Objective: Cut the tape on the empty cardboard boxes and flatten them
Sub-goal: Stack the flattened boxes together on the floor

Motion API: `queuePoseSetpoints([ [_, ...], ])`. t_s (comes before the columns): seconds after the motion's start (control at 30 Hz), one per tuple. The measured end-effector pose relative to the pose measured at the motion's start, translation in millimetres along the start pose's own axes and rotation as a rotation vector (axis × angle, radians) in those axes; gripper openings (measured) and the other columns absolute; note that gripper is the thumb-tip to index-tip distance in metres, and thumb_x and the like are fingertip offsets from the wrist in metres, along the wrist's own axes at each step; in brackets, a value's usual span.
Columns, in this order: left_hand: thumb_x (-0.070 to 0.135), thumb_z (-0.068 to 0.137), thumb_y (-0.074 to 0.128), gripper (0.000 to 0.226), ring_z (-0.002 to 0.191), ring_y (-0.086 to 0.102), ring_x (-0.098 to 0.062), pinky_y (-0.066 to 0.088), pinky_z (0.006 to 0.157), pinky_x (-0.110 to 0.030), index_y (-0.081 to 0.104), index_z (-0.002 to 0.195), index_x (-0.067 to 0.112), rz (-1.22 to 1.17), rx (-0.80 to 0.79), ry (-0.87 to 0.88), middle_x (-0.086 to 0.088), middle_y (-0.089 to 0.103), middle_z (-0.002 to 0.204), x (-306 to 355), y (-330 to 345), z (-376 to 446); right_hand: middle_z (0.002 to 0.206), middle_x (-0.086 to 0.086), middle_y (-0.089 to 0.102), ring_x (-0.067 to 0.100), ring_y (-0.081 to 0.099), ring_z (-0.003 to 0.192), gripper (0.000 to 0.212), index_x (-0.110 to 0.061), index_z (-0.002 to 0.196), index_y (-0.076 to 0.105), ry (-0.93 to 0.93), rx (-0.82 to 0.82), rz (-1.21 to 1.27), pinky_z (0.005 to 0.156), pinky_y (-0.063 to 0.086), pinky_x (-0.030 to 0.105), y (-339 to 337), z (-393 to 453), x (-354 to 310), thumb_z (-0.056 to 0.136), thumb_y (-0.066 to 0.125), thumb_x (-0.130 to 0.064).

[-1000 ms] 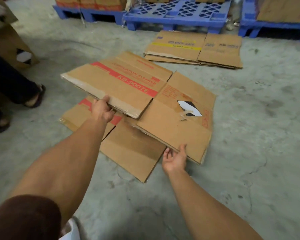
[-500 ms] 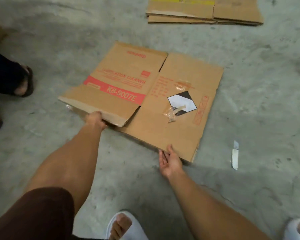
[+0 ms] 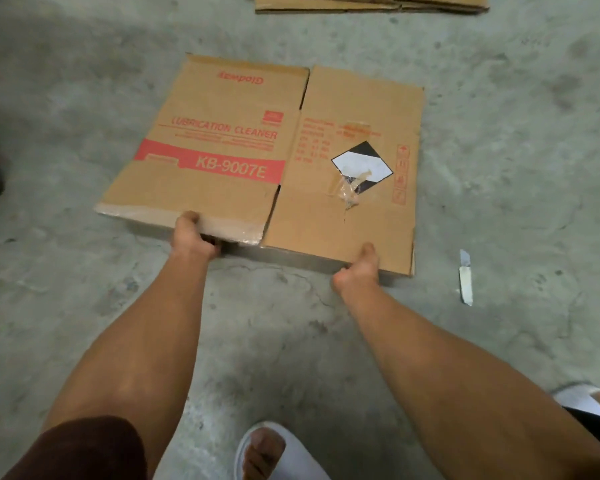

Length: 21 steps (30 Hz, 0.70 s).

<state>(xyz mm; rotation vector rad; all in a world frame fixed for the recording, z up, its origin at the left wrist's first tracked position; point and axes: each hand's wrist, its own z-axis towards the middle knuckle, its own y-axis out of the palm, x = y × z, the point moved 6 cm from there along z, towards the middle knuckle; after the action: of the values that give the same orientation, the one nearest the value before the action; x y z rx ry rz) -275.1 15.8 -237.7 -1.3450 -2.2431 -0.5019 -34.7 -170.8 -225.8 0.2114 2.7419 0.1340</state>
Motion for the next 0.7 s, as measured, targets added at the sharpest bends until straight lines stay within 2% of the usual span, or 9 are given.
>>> queuePoseSetpoints([
  [0.07,0.03,0.085,0.062,0.019,0.092,0.06,-0.023,0.048,0.071,-0.032,0.057,0.098,0.017,-0.029,-0.095,-0.036,-0.005,0.063,0.098,-3.4,14.2,-6.1,0.11,-0.001,0.066,0.016,0.064,0.087,0.04,-0.022,0.125,0.058,-0.003,-0.083,0.001,0.068,0.052,0.026,9.8,4.0,-23.4,0.089,0.07,-0.032],
  [0.17,0.04,0.087,0.064,0.028,0.099,0.062,-0.026,0.051,0.089,-0.039,0.058,0.102,0.016,-0.156,-0.168,-0.062,-0.007,0.064,0.104,-7.5,27.6,-15.1,0.116,0.002,0.066,0.022,0.064,0.102,0.028,-0.022,0.117,0.058,-0.023,-0.173,0.072,0.098,0.051,0.041,28.7,9.5,-57.3,0.092,0.066,-0.032],
  [0.23,0.037,0.089,0.063,0.032,0.1,0.064,-0.029,0.051,0.094,-0.047,0.059,0.112,0.015,-0.263,-0.22,-0.062,-0.01,0.067,0.107,-5.9,37.8,-22.2,0.123,0.002,0.065,0.024,0.063,0.109,0.035,-0.022,0.124,0.059,-0.063,-0.235,0.102,0.105,0.046,0.046,42.6,15.8,-85.7,0.092,0.064,-0.036],
  [0.37,0.016,0.092,0.058,0.024,0.103,0.067,-0.027,0.051,0.096,-0.047,0.063,0.116,0.015,-0.366,-0.291,-0.038,-0.007,0.07,0.111,-4.3,70.5,-39.2,0.126,0.0,0.066,0.023,0.067,0.109,0.053,-0.029,0.13,0.057,-0.143,-0.297,0.05,0.099,0.05,0.045,61.1,24.9,-135.5,0.083,0.069,-0.049],
  [0.43,0.01,0.091,0.057,0.03,0.106,0.066,-0.029,0.053,0.091,-0.05,0.061,0.121,0.013,-0.367,-0.289,-0.023,-0.01,0.069,0.116,-3.9,96.6,-50.9,0.123,-0.002,0.068,0.02,0.067,0.107,0.054,-0.03,0.129,0.058,-0.165,-0.299,0.013,0.089,0.055,0.035,75.6,18.6,-158.6,0.082,0.071,-0.052],
  [0.5,0.006,0.091,0.056,0.022,0.101,0.067,-0.029,0.055,0.083,-0.049,0.062,0.111,0.012,-0.348,-0.3,0.014,-0.01,0.069,0.109,0.9,118.6,-63.8,0.12,-0.008,0.068,0.013,0.066,0.108,0.053,-0.03,0.125,0.062,-0.151,-0.315,0.006,0.08,0.05,0.022,92.4,12.8,-170.4,0.079,0.072,-0.056],
  [0.53,0.005,0.09,0.057,0.018,0.099,0.067,-0.028,0.055,0.083,-0.048,0.062,0.106,0.013,-0.337,-0.3,0.03,-0.009,0.069,0.106,3.1,132.6,-71.6,0.12,-0.009,0.068,0.012,0.065,0.109,0.055,-0.031,0.124,0.063,-0.143,-0.338,-0.001,0.083,0.048,0.022,103.6,10.1,-177.8,0.077,0.073,-0.057],
  [0.6,0.006,0.087,0.061,0.019,0.102,0.068,-0.027,0.054,0.091,-0.046,0.064,0.104,0.014,-0.362,-0.305,0.049,-0.008,0.071,0.109,8.5,152.0,-80.9,0.121,-0.007,0.068,0.014,0.063,0.112,0.055,-0.03,0.125,0.062,-0.128,-0.392,-0.045,0.096,0.045,0.026,124.2,9.0,-186.7,0.077,0.073,-0.054],
  [0.7,0.008,0.086,0.063,0.018,0.105,0.068,-0.026,0.053,0.095,-0.045,0.065,0.103,0.014,-0.397,-0.313,0.099,-0.007,0.072,0.11,26.6,185.2,-99.3,0.121,0.001,0.068,0.025,0.063,0.113,0.052,-0.026,0.126,0.06,-0.042,-0.445,-0.047,0.103,0.044,0.046,152.8,10.1,-208.8,0.078,0.072,-0.042],
])
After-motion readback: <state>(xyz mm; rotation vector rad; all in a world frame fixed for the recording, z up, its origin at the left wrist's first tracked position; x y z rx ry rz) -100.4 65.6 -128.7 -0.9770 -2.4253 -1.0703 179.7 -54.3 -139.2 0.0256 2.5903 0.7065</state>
